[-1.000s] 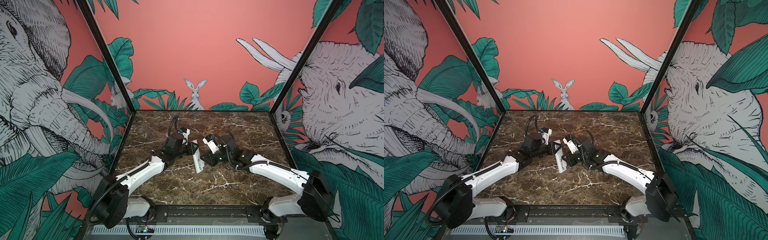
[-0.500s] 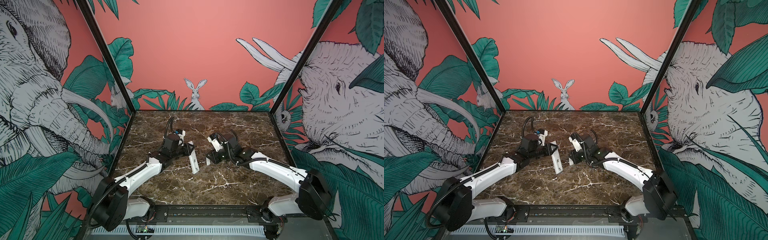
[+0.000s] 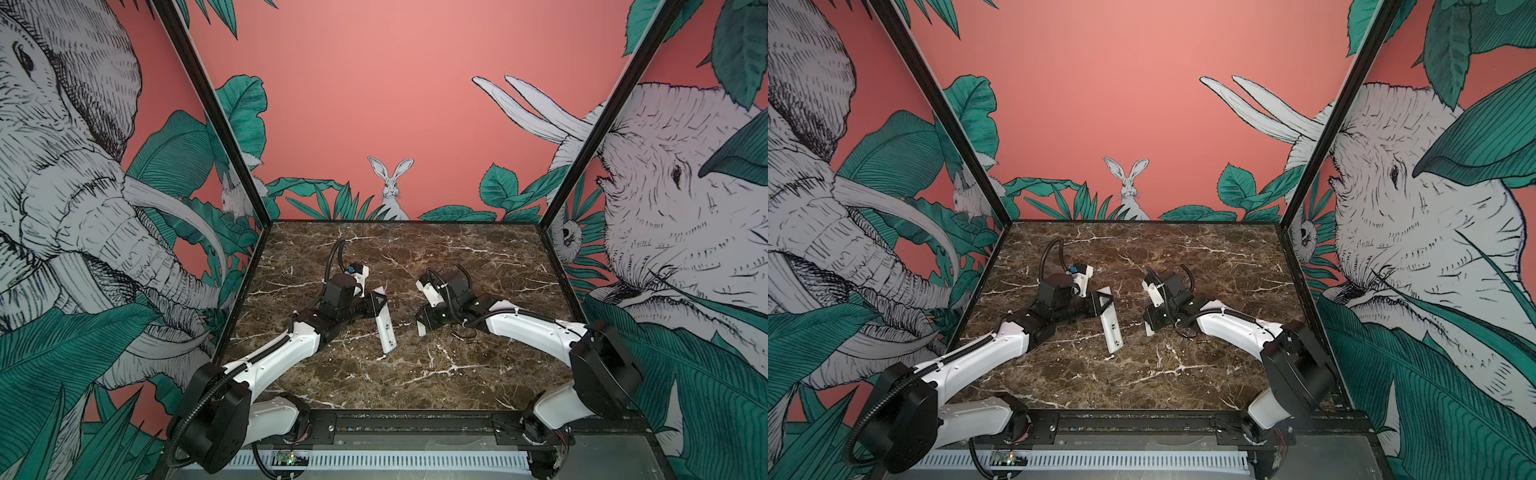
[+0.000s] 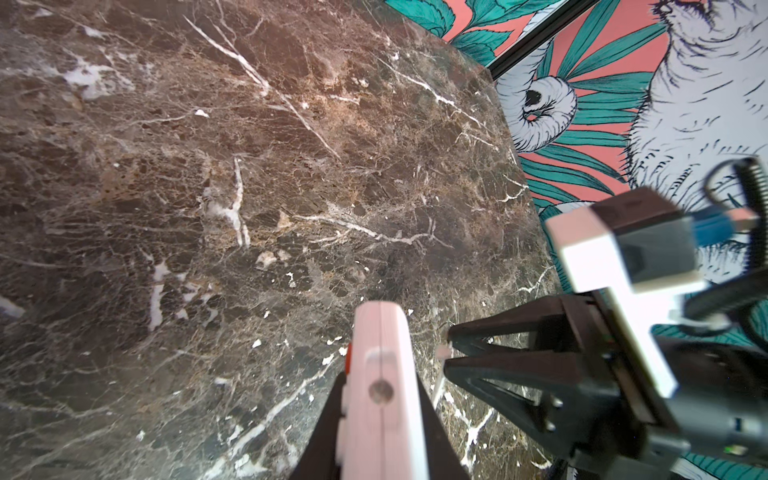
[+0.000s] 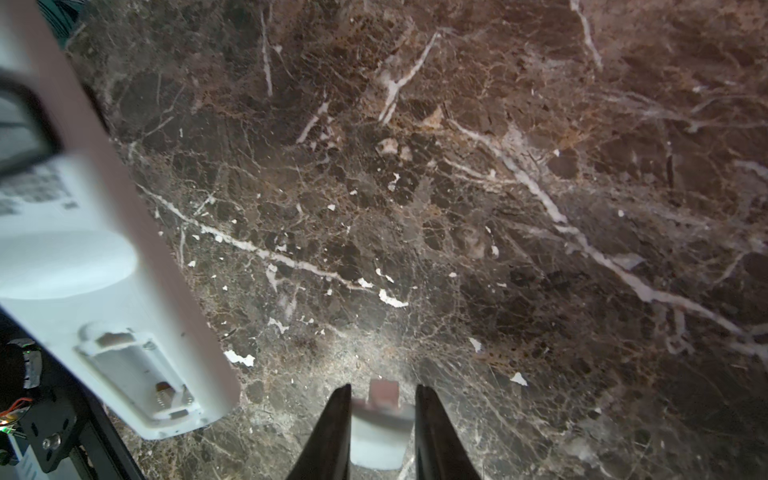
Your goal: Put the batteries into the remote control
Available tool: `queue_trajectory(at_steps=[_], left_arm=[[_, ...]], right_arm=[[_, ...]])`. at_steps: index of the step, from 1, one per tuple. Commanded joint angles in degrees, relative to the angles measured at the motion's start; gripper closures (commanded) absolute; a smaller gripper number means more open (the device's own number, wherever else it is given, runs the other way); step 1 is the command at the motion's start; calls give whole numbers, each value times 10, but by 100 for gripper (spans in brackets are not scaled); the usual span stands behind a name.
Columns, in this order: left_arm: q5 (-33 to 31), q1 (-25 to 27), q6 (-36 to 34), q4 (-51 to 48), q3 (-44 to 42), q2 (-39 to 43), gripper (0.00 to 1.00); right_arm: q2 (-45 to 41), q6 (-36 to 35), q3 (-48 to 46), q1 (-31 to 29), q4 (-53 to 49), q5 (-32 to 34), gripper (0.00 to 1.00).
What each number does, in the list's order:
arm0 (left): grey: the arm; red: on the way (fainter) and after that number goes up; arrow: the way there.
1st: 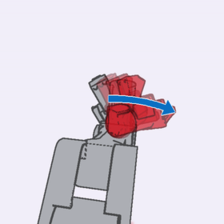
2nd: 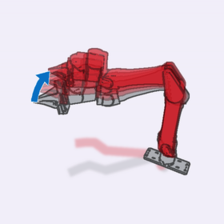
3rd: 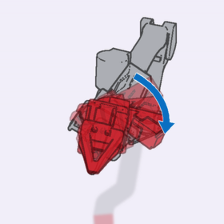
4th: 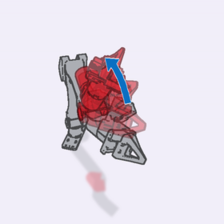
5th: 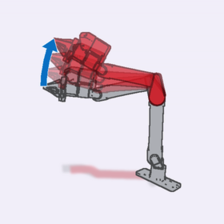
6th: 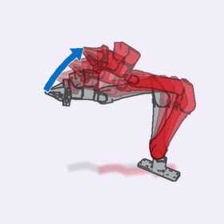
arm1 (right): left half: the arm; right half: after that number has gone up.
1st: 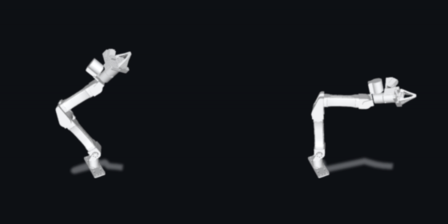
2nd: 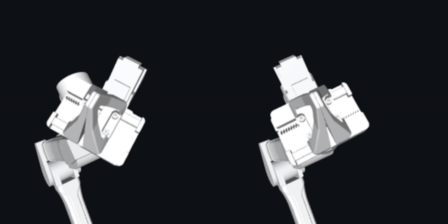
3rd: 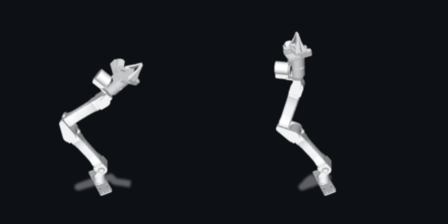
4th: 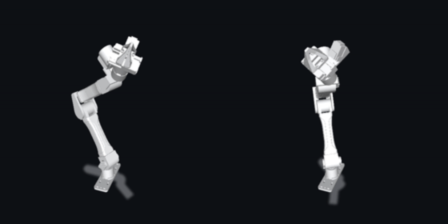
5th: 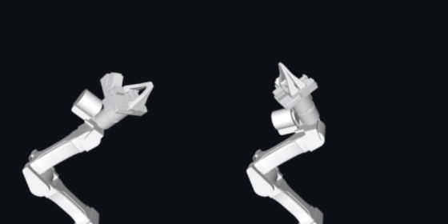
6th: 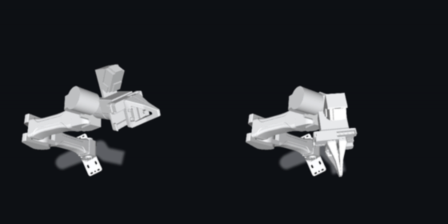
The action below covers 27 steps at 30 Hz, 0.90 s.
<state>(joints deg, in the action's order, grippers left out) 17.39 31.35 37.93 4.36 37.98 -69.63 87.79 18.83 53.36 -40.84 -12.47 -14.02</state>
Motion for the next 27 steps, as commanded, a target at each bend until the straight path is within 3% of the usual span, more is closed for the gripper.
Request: queue_trajectory(at_steps=[1, 27], left_arm=[[13, -3, 0, 21, -8, 13, 100], [18, -3, -1, 29, -16, 17, 100]], right_arm=[[8, -3, -9, 6, 18, 12, 74], [50, 19, -34, 25, 44, 14, 72]])
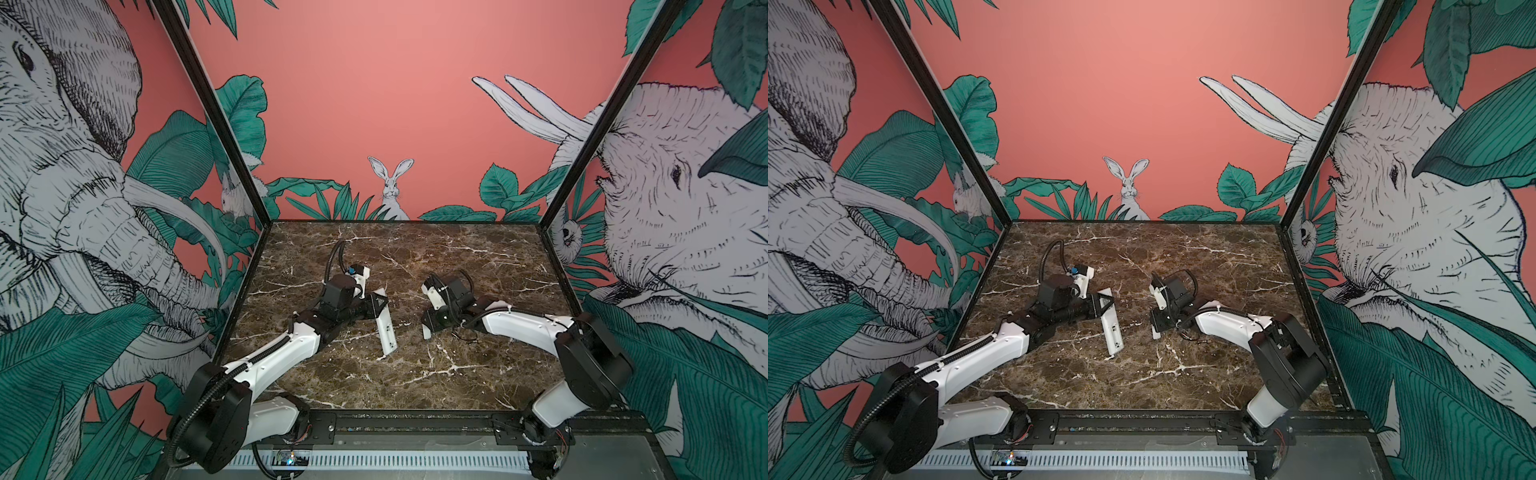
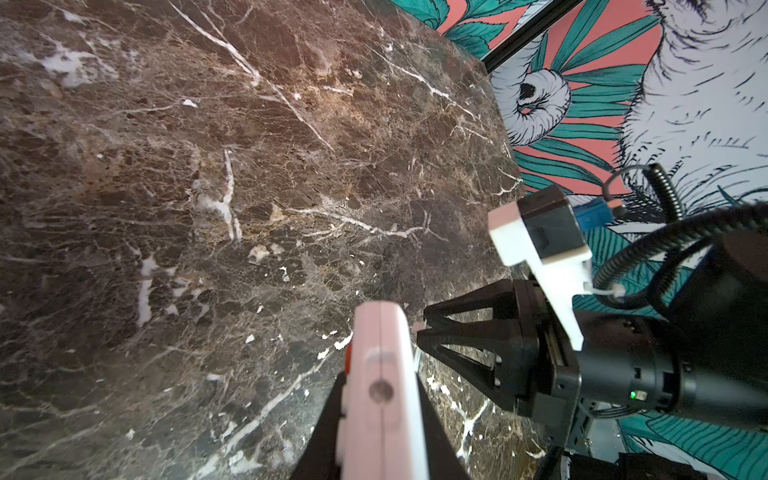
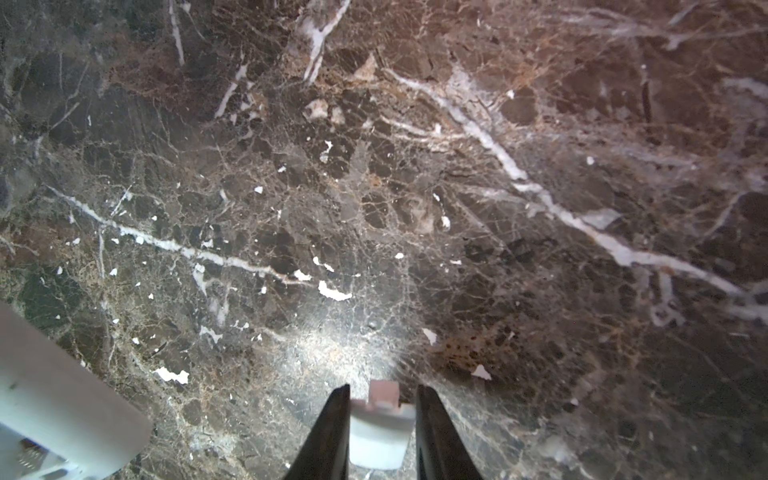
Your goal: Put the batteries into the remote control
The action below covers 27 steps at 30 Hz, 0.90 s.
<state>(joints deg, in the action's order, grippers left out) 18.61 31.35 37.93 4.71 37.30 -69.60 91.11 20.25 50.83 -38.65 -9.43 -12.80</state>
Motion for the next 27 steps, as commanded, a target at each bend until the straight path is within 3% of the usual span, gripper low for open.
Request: queue_trajectory(at_steps=[1, 17, 27], left_arm=[[5, -2, -1, 25, -10, 17, 100], [5, -2, -1, 39, -14, 12, 100], [11, -2, -7, 38, -15, 20, 100]], right_arm=[[18, 4, -8, 3, 14, 2, 71], [27, 11, -10, 8, 13, 8, 69], [17, 17, -11, 9, 11, 9, 61]])
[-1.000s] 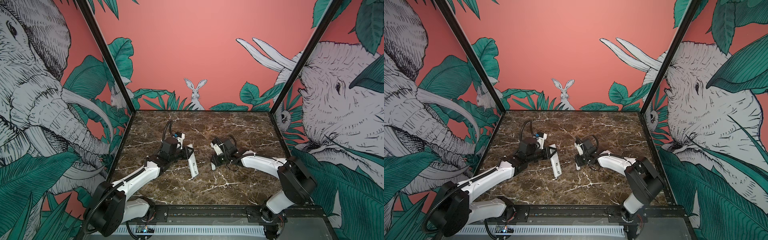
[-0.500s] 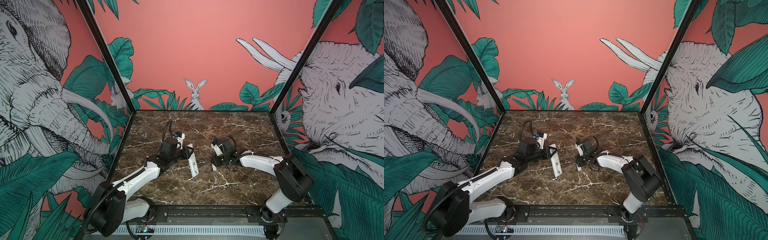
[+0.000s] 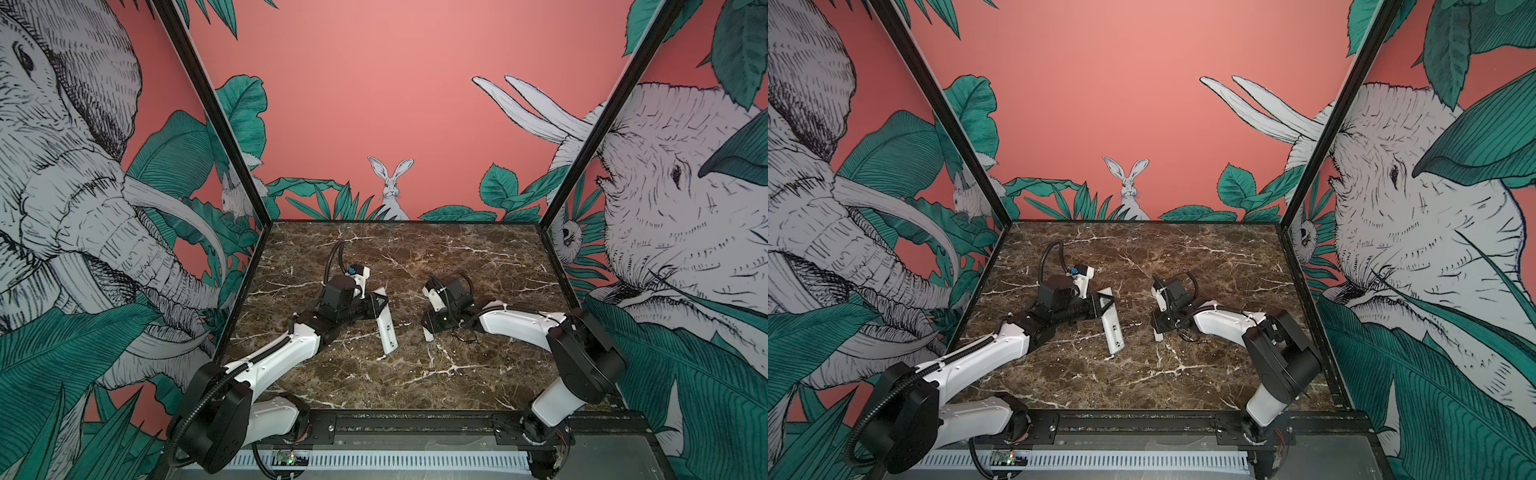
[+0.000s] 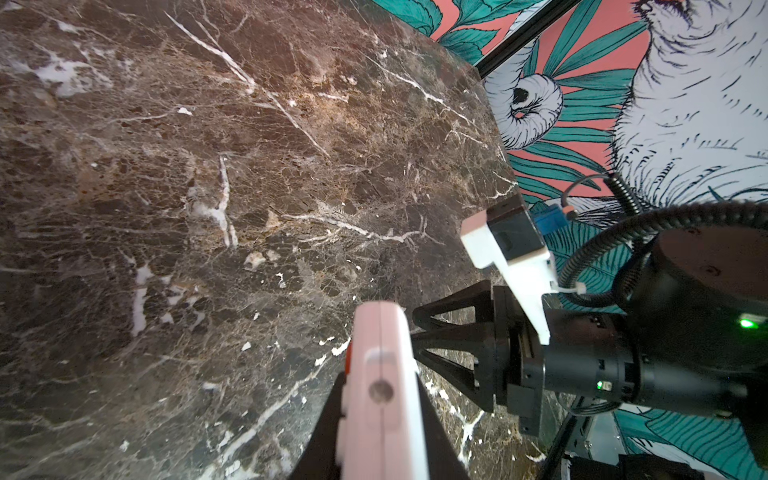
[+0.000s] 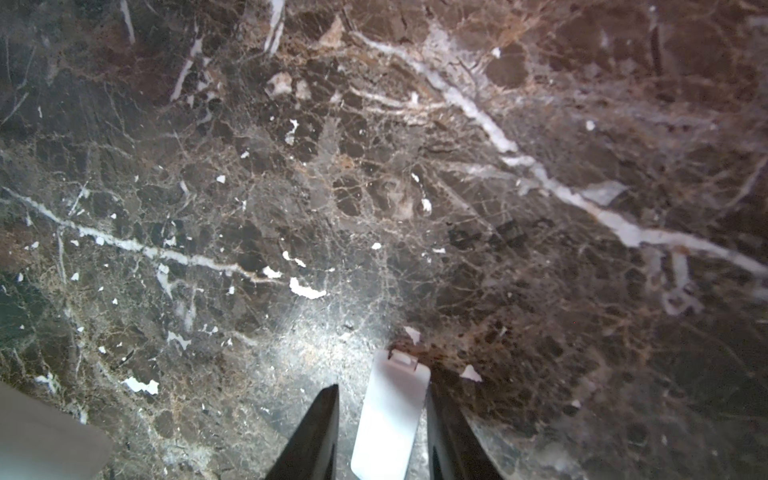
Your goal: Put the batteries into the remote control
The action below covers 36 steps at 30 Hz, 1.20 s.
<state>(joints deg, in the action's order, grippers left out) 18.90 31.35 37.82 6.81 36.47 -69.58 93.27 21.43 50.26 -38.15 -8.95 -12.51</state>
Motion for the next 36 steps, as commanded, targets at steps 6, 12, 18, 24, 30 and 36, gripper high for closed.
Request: queue_trajectory(at_steps=[6, 12, 18, 24, 30, 36], left_arm=[[29, -2, -11, 20, -2, 17, 100], [63, -2, -24, 29, 4, 5, 100], [98, -3, -28, 56, 10, -17, 100], [110, -2, -47, 45, 20, -24, 100], [121, -2, -50, 57, 24, -33, 100], [119, -3, -65, 56, 26, -35, 100]], right_arm=[[-56, -20, 4, 5, -55, 23, 58], [-95, -96, 38, 13, -195, 53, 56], [-114, -143, 58, 41, -276, 90, 53], [-105, -160, 65, 62, -306, 88, 54], [-117, -142, 54, 71, -323, 80, 54], [-183, -45, -3, 98, -309, 54, 56]])
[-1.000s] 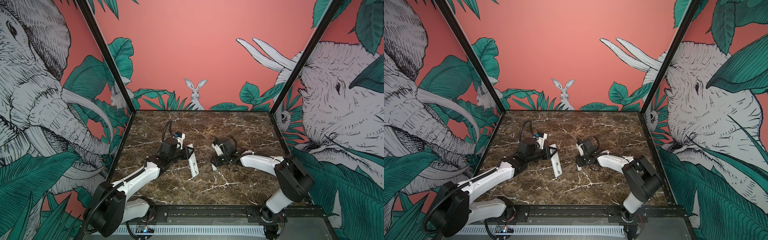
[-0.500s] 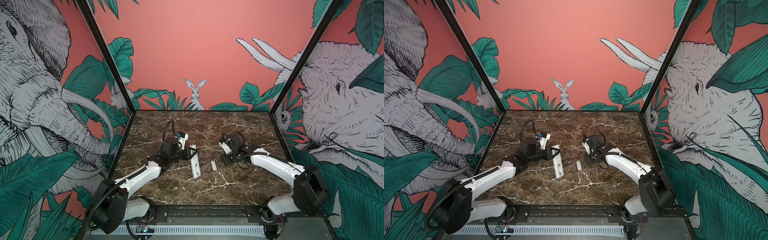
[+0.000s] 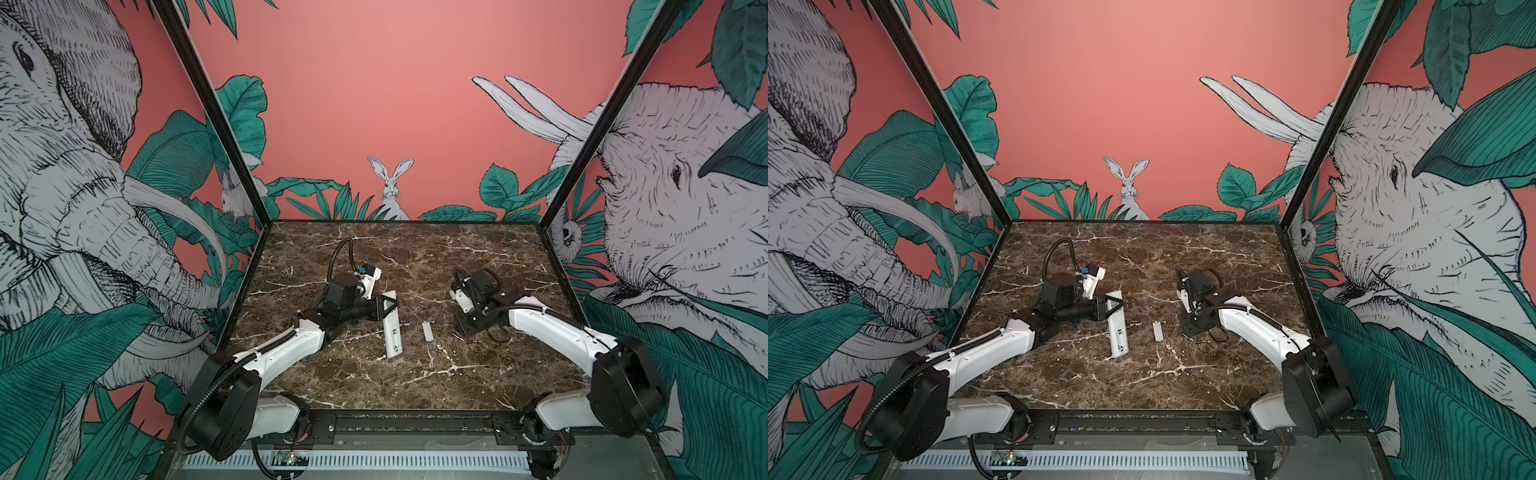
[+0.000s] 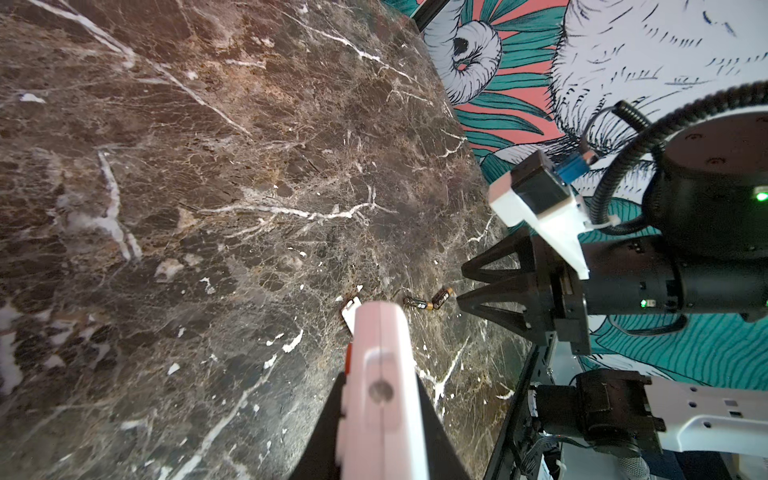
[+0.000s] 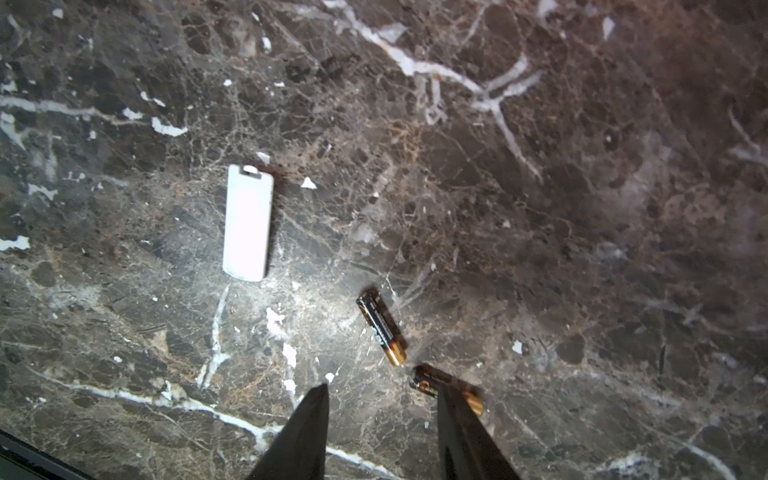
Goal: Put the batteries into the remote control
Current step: 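Move the open right gripper over the two AA batteries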
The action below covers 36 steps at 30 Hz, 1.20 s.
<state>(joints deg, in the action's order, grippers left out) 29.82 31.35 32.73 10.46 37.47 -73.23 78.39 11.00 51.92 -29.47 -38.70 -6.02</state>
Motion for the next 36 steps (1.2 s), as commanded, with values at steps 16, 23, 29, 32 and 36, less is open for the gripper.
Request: queue_trajectory(at_steps=[16, 23, 29, 32, 36], left_arm=[[-18, -2, -70, 13, -11, 47, 100], [-8, -2, -74, 25, -13, 44, 100], [1, -3, -70, 40, -20, 41, 100], [1, -4, -72, 40, -21, 43, 100], [5, -7, -75, 38, -22, 43, 100]], right_arm=[[-22, 312, -2, 70, -106, -24, 50], [-13, 446, -25, 84, -90, -23, 46], [-35, 540, -74, 90, -49, -2, 46], [-27, 549, -74, 92, -28, -2, 46], [3, 539, -49, 92, -28, -5, 46]])
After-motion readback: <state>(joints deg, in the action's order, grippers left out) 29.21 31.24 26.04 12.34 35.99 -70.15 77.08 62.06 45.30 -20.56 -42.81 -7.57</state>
